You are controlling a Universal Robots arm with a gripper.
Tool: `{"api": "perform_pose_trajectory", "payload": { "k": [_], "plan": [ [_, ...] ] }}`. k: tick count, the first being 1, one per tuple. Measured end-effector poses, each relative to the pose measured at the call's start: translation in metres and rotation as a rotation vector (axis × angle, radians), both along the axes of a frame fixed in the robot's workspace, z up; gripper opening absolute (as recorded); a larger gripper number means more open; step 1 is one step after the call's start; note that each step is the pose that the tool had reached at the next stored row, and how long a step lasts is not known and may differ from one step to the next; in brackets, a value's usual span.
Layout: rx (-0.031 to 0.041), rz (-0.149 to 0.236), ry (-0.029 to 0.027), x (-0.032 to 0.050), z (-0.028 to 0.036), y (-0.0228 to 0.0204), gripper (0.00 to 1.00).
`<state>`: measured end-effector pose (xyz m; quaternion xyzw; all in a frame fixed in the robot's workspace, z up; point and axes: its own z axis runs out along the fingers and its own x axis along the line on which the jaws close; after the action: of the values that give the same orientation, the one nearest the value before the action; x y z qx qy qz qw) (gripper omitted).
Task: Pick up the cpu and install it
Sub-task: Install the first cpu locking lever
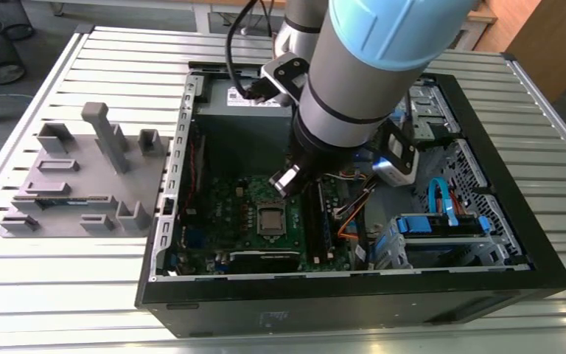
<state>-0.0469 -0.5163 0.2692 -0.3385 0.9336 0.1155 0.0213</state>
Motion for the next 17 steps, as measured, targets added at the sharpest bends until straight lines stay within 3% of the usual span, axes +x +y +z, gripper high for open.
{"api": "perform_pose_trajectory", "payload": {
  "k": [17],
  "plan": [
    [0.0054,-0.004,0.0001,-0.0013,-0.0047,0.0296,0.11]
  ]
}}
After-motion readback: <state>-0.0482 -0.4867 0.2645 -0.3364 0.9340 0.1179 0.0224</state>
